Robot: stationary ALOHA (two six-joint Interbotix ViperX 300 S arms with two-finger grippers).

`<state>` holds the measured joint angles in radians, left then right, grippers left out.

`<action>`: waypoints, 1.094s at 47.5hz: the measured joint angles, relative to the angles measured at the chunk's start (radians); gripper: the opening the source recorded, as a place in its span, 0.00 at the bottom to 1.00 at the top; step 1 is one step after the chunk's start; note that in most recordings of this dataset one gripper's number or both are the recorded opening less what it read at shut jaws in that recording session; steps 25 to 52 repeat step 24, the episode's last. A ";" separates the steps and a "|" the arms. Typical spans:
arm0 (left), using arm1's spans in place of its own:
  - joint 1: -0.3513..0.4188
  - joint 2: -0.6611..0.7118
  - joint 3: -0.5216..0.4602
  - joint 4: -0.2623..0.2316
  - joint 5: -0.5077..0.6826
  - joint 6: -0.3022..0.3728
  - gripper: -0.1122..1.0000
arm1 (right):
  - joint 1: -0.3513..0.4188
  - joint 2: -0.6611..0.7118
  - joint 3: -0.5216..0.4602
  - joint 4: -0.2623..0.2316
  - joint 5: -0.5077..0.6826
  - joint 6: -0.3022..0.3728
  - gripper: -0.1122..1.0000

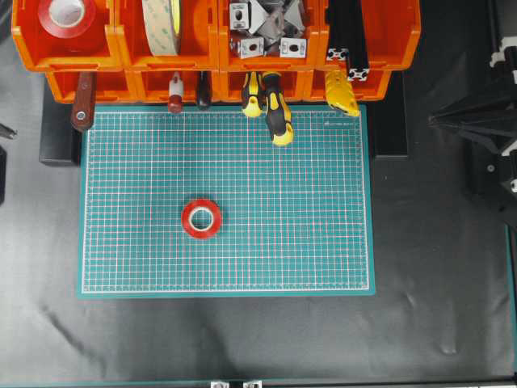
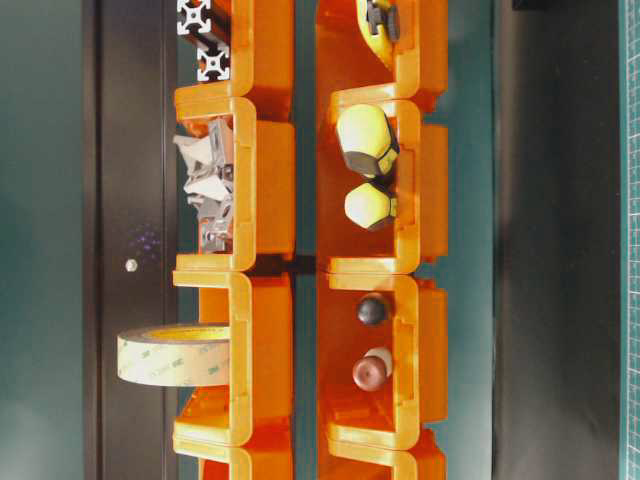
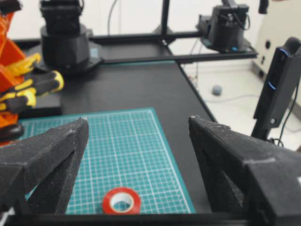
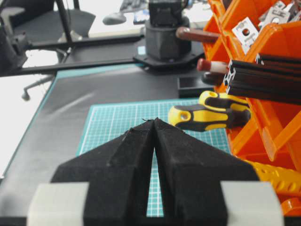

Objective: Pick vinyl tape from container rack with left arm.

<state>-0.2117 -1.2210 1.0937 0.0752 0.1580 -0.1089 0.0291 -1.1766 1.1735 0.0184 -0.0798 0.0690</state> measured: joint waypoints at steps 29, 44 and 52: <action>0.000 0.011 0.012 0.000 -0.025 -0.100 0.84 | 0.005 0.011 0.002 -0.002 0.002 -0.002 0.10; 0.000 0.011 0.012 0.000 -0.025 -0.100 0.84 | 0.005 0.011 0.002 -0.002 0.002 -0.002 0.10; 0.000 0.011 0.012 0.000 -0.025 -0.100 0.84 | 0.005 0.011 0.002 -0.002 0.002 -0.002 0.10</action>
